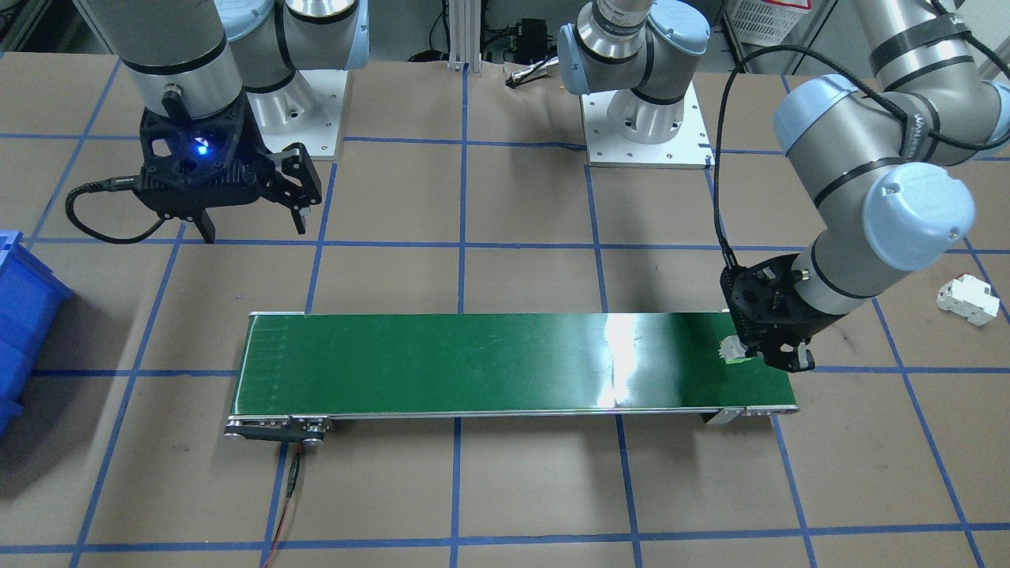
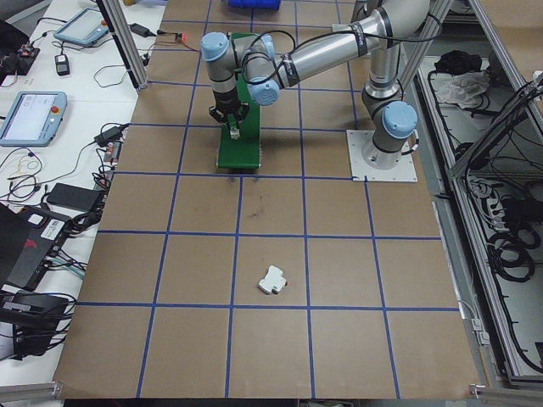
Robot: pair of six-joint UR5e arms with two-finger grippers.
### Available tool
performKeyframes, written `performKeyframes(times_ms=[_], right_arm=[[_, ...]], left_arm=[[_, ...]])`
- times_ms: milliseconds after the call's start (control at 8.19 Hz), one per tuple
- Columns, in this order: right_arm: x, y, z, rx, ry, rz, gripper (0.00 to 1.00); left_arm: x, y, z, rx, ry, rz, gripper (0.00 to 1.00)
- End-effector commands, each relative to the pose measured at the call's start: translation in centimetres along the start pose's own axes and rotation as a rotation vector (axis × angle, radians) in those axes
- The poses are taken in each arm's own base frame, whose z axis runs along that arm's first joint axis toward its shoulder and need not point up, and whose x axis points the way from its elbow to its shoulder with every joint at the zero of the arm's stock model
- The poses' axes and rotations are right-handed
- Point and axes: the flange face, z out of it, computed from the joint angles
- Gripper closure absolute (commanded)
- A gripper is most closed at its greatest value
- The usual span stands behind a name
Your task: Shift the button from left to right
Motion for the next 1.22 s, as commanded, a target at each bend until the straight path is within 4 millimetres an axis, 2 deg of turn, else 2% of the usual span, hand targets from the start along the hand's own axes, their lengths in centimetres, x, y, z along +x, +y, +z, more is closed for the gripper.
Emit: performKeyframes(times_ms=[0, 122, 244, 366, 855, 977, 1099], right_arm=[[0.0, 0.0, -0.1, 0.001, 0.000, 0.009, 0.00], [0.0, 0.0, 0.0, 0.000, 0.000, 0.002, 0.00], [0.0, 0.0, 0.0, 0.001, 0.000, 0.004, 0.00], [0.0, 0.0, -0.1, 0.003, -0.001, 0.010, 0.00], [0.0, 0.0, -0.1, 0.002, 0.000, 0.009, 0.00], [-0.2, 0.2, 0.1, -0.010, -0.009, 0.011, 0.00], [-0.4, 0.2, 0.2, -0.014, -0.013, 0.007, 0.00]], left_arm=[[1.2, -3.6, 2.6, -0.037, -0.044, 0.065, 0.78], [1.4, -3.9, 2.9, -0.037, -0.043, 0.070, 0.76], [1.5, -4.0, 3.0, -0.035, -0.041, 0.064, 0.12], [1.6, -4.1, 3.0, -0.040, -0.042, 0.058, 0.00], [1.4, -3.7, 2.3, -0.040, -0.056, 0.052, 0.00], [1.4, -2.7, 1.5, -0.038, -0.070, 0.035, 0.00], [1.1, 0.8, 0.7, -0.039, -0.082, -0.018, 0.00]])
